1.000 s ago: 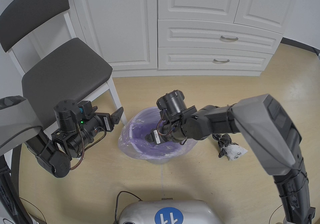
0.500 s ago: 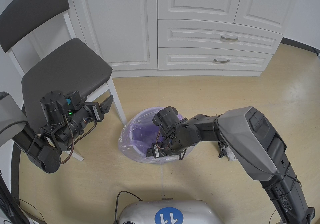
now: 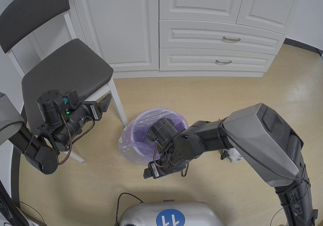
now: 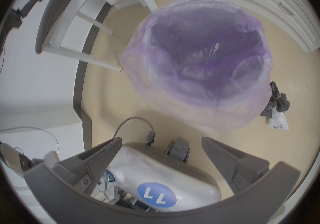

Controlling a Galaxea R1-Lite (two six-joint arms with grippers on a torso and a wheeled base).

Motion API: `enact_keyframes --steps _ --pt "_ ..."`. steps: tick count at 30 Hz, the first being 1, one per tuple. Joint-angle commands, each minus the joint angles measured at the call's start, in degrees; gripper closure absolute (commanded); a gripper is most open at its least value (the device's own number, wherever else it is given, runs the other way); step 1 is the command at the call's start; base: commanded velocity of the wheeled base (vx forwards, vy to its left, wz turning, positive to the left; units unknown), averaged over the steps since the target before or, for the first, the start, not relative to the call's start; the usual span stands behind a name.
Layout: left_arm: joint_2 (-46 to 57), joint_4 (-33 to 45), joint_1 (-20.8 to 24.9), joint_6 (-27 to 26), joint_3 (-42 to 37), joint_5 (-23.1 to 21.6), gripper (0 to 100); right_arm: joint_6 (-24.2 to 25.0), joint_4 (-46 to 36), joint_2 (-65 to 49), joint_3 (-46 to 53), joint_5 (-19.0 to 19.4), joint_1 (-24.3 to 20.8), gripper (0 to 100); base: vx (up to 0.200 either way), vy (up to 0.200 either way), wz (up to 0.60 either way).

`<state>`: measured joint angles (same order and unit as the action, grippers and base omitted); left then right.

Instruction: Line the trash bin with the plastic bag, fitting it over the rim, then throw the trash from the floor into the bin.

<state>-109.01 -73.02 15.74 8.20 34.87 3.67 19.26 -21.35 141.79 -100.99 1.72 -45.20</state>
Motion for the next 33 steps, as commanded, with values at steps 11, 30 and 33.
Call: enact_keyframes --steps 11,30,33 --pt "0.0 -0.1 -0.2 0.1 -0.2 0.0 0 0.3 4.3 2.4 5.2 -1.7 -2.1 0 0.0 0.0 0.0" --pt "-0.4 -0.1 -0.8 0.1 0.3 0.0 0 3.9 -3.7 14.2 -13.6 -10.9 4.4 0 0.0 0.0 0.0" --pt "-0.5 -0.1 -0.8 0.1 0.3 0.0 0 3.9 -3.8 14.1 -13.6 -10.9 5.7 0 0.0 0.0 0.0"
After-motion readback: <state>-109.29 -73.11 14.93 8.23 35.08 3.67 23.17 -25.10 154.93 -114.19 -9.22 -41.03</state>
